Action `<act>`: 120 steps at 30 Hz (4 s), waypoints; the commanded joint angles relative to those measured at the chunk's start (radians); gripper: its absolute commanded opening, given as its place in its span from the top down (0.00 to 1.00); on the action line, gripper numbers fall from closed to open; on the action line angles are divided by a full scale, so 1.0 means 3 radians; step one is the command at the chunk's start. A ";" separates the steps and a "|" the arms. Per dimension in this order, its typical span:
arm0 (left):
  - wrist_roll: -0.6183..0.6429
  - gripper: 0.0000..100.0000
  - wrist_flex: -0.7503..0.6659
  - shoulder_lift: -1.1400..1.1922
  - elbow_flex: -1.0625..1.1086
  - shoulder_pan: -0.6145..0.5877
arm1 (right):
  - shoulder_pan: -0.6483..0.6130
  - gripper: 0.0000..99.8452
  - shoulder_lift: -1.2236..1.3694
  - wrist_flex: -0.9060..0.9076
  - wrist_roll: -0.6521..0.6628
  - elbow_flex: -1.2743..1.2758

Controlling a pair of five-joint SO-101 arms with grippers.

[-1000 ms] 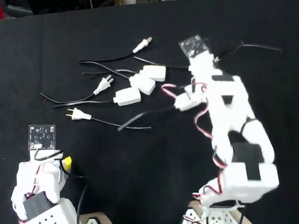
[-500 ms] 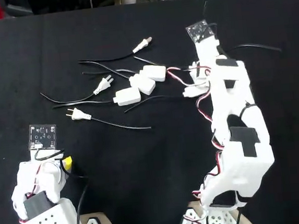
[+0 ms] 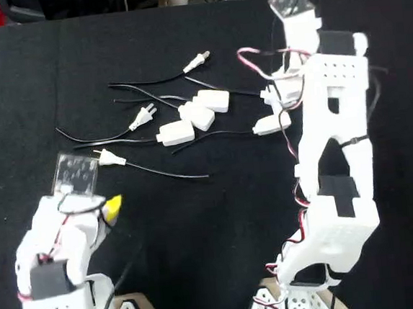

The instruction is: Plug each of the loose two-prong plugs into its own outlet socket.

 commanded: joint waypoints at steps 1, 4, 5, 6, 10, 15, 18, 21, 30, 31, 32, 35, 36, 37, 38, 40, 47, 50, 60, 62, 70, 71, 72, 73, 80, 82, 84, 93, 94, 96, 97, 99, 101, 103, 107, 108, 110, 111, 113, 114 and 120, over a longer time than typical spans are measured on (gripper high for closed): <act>0.0077 0.69 -0.0378 0.1048 -0.0760 0.0478 | 0.0026 0.80 -0.0023 0.0522 -0.0031 -0.0545; 0.0061 0.69 -0.0834 0.1826 -0.1041 0.0765 | 0.0036 0.80 -0.0182 0.0517 -0.0031 -0.0396; 0.0026 0.69 -0.1018 0.2097 -0.1123 0.0836 | 0.0026 0.80 -0.0253 0.0517 -0.0010 -0.0263; -0.0051 0.69 -0.1166 0.2358 -0.1215 0.0903 | 0.0010 0.80 -0.0350 0.0511 -0.0005 -0.0125; -0.0880 0.69 -0.1314 0.3345 -0.1741 0.1225 | 0.0066 0.80 -0.0826 0.0496 0.0292 0.0407; -0.1749 0.69 -0.1309 0.4388 -0.2580 0.1322 | 0.0501 0.80 -0.1486 0.0378 0.0905 0.1107; -0.2056 0.69 -0.1309 0.4895 -0.3035 0.1348 | 0.0818 0.80 -0.1828 0.0118 0.1202 0.1516; -0.2102 0.69 -0.1309 0.5294 -0.3414 0.1419 | 0.1038 0.80 -0.2100 -0.0148 0.1437 0.1905; -0.2112 0.69 -0.1309 0.5912 -0.4033 0.1588 | 0.1181 0.80 -0.2325 -0.0880 0.1703 0.2800; -0.2112 0.69 -0.1309 0.5948 -0.4084 0.1588 | 0.1181 0.80 -0.2325 -0.0967 0.1703 0.2877; -0.2112 0.69 -0.1309 0.5984 -0.4135 0.1588 | 0.1181 0.80 -0.2325 -0.1043 0.1703 0.2943; -0.2112 0.69 -0.1309 0.6091 -0.4283 0.1598 | 0.1181 0.80 -0.2325 -0.1243 0.1703 0.3117; -0.2117 0.69 -0.1309 0.6137 -0.4329 0.1598 | 0.1181 0.80 -0.2325 -0.1284 0.1703 0.3163; -0.2117 0.69 -0.1309 0.6194 -0.4370 0.1588 | 0.1181 0.80 -0.2325 -0.1320 0.1703 0.3204; -0.2117 0.69 -0.1309 0.6250 -0.4406 0.1573 | 0.1181 0.80 -0.2325 -0.1360 0.1703 0.3245; -0.2117 0.69 -0.1309 0.6357 -0.4442 0.1562 | 0.1181 0.80 -0.2325 -0.1432 0.1703 0.3307; -0.2117 0.69 -0.1330 0.6603 -0.4462 0.1532 | 0.1171 0.80 -0.2335 -0.1601 0.1703 0.3486; -0.2107 0.70 -0.1320 0.6644 -0.4462 0.1532 | 0.1176 0.80 -0.2350 -0.1621 0.1703 0.3537; -0.2107 0.96 -0.0864 0.6455 -0.4437 0.1593 | 0.1181 0.80 -0.2340 -0.1606 0.1683 0.3542; -0.2107 0.95 -0.0849 0.6439 -0.4432 0.1593 | 0.1181 0.80 -0.2350 -0.1611 0.1683 0.3583; -0.2082 0.95 -0.0036 0.6429 -0.4810 0.1629 | 0.1181 0.80 -0.2350 -0.1596 0.1683 0.3608; -0.2036 0.95 0.0092 0.6429 -0.4887 0.1619 | 0.1181 0.80 -0.2350 -0.1591 0.1683 0.3608; -0.1959 0.95 0.0205 0.6419 -0.4964 0.1614 | 0.1181 0.80 -0.2350 -0.1591 0.1683 0.3608; -0.1887 0.96 0.0276 0.6403 -0.5020 0.1609 | 0.1181 0.80 -0.2350 -0.1591 0.1683 0.3608; -0.1851 0.95 -0.0107 0.6393 -0.4999 0.1409 | 0.1181 0.80 -0.2355 -0.1596 0.1683 0.3695; -0.1851 0.91 -0.0205 0.6393 -0.4999 0.1317 | 0.1181 0.80 -0.2355 -0.1616 0.1683 0.3741; -0.1851 0.86 -0.0261 0.6388 -0.5010 0.1245 | 0.1176 0.80 -0.2355 -0.1616 0.1693 0.3757; -0.2752 0.72 -0.0133 0.6393 -0.4918 0.1215 | 0.1151 0.80 -0.2355 -0.1683 0.1688 0.3777; -0.2859 0.70 -0.0128 0.6393 -0.4943 0.1215 | 0.1151 0.80 -0.2350 -0.1739 0.1688 0.3803; -0.2915 0.68 -0.0174 0.6408 -0.4964 0.1215 | 0.1151 0.80 -0.2350 -0.1867 0.1688 0.3884; -0.2920 0.68 -0.0251 0.6449 -0.4943 0.1235 | 0.1151 0.80 -0.2350 -0.1918 0.1693 0.3920; -0.2926 0.68 -0.0409 0.6593 -0.4959 0.1245 | 0.1151 0.80 -0.2350 -0.1995 0.1698 0.3977; -0.2926 0.68 -0.0552 0.6802 -0.5005 0.1230 | 0.1151 0.80 -0.2350 -0.2020 0.1698 0.4002; -0.2926 0.68 -0.0568 0.7007 -0.5122 0.1199 | 0.1151 0.80 -0.2350 -0.2020 0.1698 0.4007; -0.2900 0.80 -0.0312 0.7227 -0.5480 0.1169 | 0.1151 0.80 -0.2350 -0.2020 0.1698 0.4002; -0.2890 0.84 -0.0220 0.7242 -0.5557 0.1164 | 0.1151 0.80 -0.2350 -0.2020 0.1693 0.4002; -0.2731 0.93 -0.0005 0.7232 -0.5690 0.1164 | 0.1151 0.80 -0.2345 -0.2020 0.1693 0.4007; -0.2644 0.97 0.0102 0.7227 -0.5751 0.1174 | 0.1151 0.80 -0.2345 -0.2020 0.1698 0.4007; -0.2583 0.96 0.0297 0.7227 -0.5864 0.1204 | 0.1151 0.80 -0.2345 -0.2020 0.1698 0.4007; -0.2583 0.96 0.0389 0.7227 -0.5920 0.1220 | 0.1151 0.80 -0.2350 -0.2020 0.1698 0.4007; -0.2583 0.97 0.0675 0.7222 -0.6002 0.1317 | 0.1151 0.80 -0.2335 -0.2020 0.1693 0.4007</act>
